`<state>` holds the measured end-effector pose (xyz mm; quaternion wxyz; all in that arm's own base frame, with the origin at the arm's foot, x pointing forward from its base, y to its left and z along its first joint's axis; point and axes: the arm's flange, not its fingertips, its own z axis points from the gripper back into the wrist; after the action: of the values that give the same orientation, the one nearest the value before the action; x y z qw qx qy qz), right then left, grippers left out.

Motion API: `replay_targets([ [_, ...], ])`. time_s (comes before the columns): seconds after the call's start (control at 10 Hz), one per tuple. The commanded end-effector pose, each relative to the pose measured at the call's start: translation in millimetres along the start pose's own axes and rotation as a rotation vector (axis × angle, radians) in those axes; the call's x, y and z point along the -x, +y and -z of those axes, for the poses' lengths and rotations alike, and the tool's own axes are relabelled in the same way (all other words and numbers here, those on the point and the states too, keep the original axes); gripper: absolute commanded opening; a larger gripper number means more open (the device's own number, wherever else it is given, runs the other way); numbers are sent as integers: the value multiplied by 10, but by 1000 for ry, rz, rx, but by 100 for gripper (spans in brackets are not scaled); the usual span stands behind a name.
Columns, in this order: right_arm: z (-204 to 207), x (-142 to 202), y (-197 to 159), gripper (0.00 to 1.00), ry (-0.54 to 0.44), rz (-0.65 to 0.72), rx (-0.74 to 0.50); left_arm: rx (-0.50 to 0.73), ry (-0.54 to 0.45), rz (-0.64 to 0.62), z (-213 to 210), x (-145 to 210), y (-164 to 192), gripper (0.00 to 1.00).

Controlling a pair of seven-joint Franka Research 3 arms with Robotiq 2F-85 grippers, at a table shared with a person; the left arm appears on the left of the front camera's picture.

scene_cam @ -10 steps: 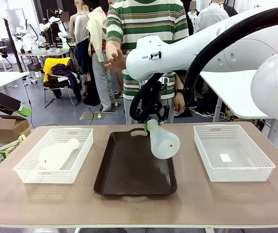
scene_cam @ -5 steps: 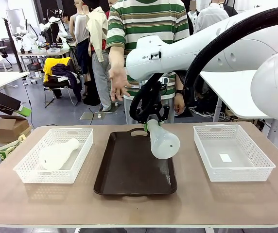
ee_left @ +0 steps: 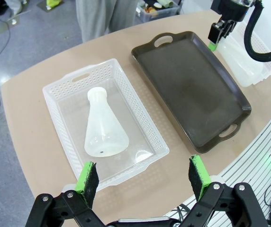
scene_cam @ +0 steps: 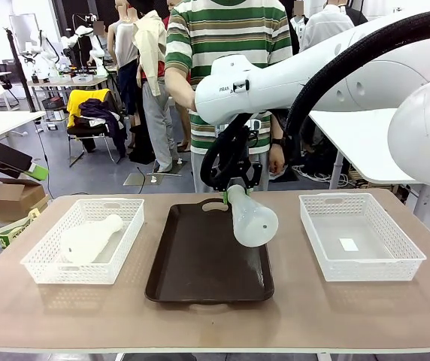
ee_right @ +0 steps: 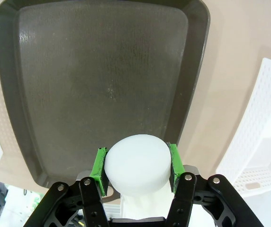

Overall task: Prepare the laboratory tools.
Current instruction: Place the picked Big flask upright in the Handle tray as instructed by the person.

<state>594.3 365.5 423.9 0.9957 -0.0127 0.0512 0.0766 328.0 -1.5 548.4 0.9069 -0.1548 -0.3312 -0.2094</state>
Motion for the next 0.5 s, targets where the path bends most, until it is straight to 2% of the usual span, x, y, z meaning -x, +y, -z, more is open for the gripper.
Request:
replay_targets([
  [0.0, 9, 24, -23, 0, -1, 1, -4, 2, 7, 16, -10, 18, 39, 100],
  [0.4, 9, 24, -23, 0, -1, 1, -4, 2, 7, 16, -10, 18, 39, 100],
])
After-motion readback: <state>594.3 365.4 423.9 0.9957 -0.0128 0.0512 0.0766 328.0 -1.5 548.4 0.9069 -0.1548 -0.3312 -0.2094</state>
